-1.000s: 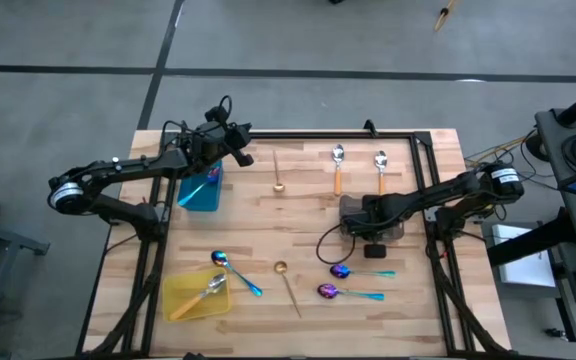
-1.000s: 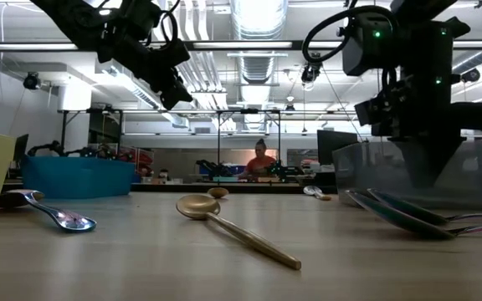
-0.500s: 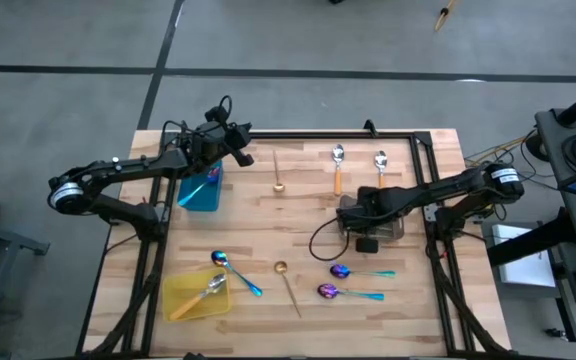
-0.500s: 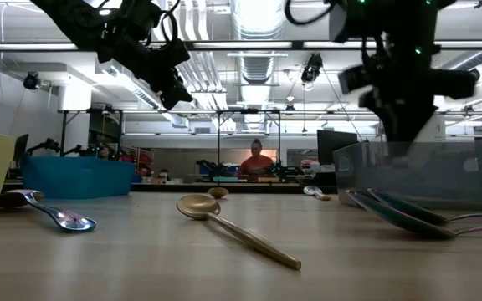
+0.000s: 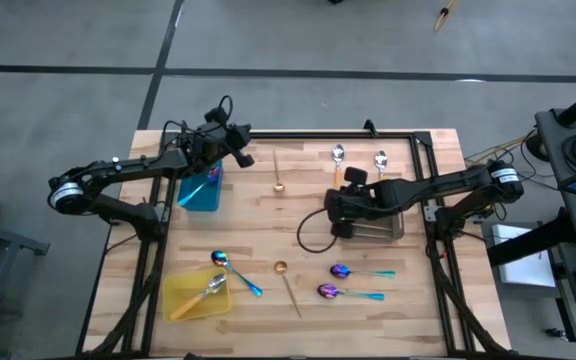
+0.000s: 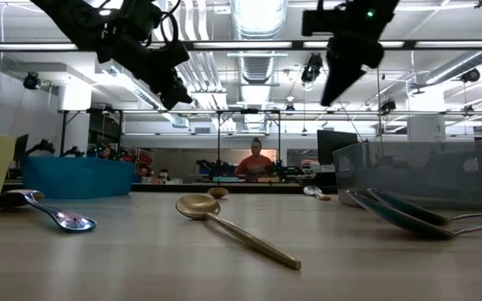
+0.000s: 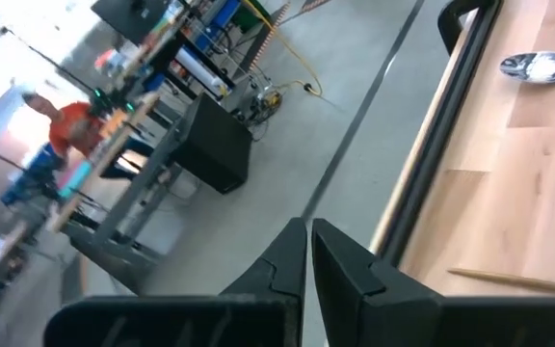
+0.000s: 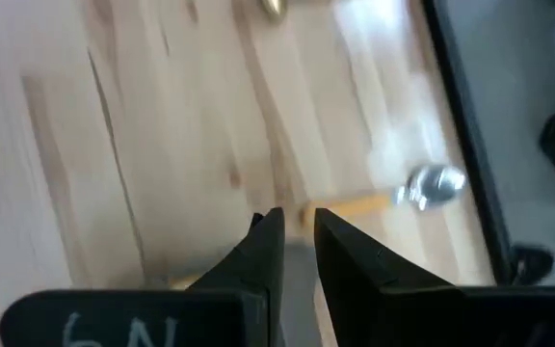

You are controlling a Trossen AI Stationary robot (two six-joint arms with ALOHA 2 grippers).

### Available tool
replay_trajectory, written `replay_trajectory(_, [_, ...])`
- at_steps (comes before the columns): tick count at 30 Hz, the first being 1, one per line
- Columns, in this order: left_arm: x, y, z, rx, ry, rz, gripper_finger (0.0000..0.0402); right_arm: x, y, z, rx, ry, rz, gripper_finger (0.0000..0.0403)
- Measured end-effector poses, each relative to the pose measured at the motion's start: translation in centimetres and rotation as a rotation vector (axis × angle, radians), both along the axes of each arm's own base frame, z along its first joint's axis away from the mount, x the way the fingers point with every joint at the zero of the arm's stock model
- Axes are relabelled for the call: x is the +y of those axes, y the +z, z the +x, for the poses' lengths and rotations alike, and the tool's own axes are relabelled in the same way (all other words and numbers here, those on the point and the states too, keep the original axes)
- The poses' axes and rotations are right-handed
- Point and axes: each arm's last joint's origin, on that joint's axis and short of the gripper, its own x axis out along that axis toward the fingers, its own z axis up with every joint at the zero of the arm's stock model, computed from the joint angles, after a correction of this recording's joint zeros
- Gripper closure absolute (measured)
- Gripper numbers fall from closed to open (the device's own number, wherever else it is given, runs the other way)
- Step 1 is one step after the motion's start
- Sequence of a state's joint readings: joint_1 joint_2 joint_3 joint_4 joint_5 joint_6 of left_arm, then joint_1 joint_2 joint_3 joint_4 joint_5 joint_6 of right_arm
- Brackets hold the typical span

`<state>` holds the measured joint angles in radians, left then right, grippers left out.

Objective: Sort silverware by color (type)
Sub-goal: Put the blue spoon into the blue bin

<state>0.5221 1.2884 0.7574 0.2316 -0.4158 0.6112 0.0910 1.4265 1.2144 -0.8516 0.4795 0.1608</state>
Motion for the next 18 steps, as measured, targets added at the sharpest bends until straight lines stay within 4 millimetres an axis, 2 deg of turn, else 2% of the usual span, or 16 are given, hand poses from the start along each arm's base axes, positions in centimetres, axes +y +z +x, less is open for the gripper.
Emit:
replay_trajectory(4, [-0.2,-0.5,0.0,-0.044,0.024,-0.088,0.0397,0.0,0.2,1.0,-0.102,0.036,-0.064,0.0351])
replay_trajectory(11, [-1.5,-1.8,0.0,-0.021,0.049,-0.251,0.0397,-0.8,1.9,2.6,-0.33,-0.072,-0.176,0.0351])
replay_trajectory(18, [-3.6,-3.3,-0.1,0.044,0.077,-0.418,0.0397,-2.3,2.6,2.9,-0.366,-0.121,-0.189,0.0351])
